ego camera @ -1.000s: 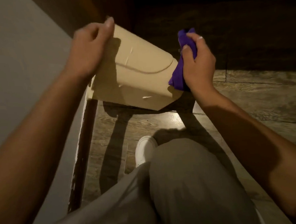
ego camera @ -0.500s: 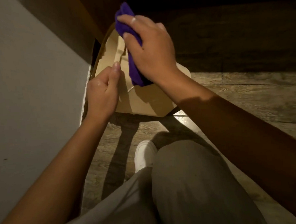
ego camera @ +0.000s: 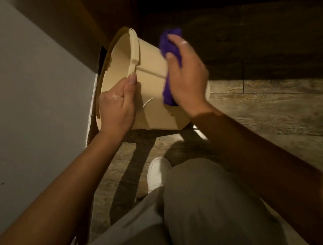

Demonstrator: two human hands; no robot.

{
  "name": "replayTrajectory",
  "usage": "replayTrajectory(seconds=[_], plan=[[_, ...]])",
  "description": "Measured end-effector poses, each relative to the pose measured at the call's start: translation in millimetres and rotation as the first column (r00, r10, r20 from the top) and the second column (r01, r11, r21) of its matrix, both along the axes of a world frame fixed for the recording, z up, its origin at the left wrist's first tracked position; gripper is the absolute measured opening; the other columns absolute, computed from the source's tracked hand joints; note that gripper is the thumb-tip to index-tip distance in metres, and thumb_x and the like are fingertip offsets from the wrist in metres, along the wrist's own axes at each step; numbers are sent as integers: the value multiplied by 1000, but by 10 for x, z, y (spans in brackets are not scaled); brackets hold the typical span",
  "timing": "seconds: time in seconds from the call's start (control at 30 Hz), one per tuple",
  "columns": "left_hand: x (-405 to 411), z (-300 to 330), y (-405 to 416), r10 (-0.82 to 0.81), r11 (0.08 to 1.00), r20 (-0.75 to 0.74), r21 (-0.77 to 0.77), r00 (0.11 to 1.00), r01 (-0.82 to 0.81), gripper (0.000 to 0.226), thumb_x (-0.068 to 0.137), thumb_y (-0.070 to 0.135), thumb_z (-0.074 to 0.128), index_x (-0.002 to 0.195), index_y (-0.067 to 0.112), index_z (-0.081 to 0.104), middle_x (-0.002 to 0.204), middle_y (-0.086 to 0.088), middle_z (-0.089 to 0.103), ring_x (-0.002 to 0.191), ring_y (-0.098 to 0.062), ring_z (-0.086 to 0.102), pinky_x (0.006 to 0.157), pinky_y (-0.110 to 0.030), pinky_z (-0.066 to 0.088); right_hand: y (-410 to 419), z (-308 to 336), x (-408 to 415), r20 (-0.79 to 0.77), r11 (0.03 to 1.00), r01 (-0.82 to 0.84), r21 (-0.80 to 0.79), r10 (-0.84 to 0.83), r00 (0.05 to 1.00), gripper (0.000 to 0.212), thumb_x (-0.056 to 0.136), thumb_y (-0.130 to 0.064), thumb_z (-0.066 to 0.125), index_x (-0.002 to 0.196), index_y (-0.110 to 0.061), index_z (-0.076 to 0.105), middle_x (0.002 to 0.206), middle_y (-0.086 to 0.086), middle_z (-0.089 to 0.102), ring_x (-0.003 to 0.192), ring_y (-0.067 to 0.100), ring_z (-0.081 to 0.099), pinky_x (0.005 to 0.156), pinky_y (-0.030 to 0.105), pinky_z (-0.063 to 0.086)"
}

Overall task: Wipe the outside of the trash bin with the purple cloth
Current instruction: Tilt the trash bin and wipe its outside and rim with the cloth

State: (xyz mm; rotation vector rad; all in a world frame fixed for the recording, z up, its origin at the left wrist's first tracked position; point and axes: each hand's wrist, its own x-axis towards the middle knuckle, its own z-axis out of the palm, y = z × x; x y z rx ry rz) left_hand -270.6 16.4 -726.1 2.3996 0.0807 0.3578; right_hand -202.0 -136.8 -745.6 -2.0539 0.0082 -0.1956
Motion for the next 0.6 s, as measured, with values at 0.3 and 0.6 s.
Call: replayTrajectory(seconds=[0.3, 0.6], plan=[[-22, 20, 46, 73, 996, -5, -47, 997, -73, 37, 107, 39, 37, 81, 24, 58, 72, 21, 53, 73, 15, 55, 61, -1, 36, -156, -320, 43, -46, 991, 64, -118, -70, 997, 36, 106, -35, 46, 140, -30, 58, 143, -2, 59, 117, 18, 61, 83, 23, 43], [-11, 112, -87, 63, 997, -77, -45, 995, -67, 47, 111, 32, 34, 94, 3, 67, 88, -17, 67, 82, -20, 60, 72, -49, 50, -263, -330, -81, -177, 981, 146, 126, -123, 977, 38, 107, -22, 51, 144, -24, 57, 146, 1, 56, 127, 16, 56, 106, 37, 49]])
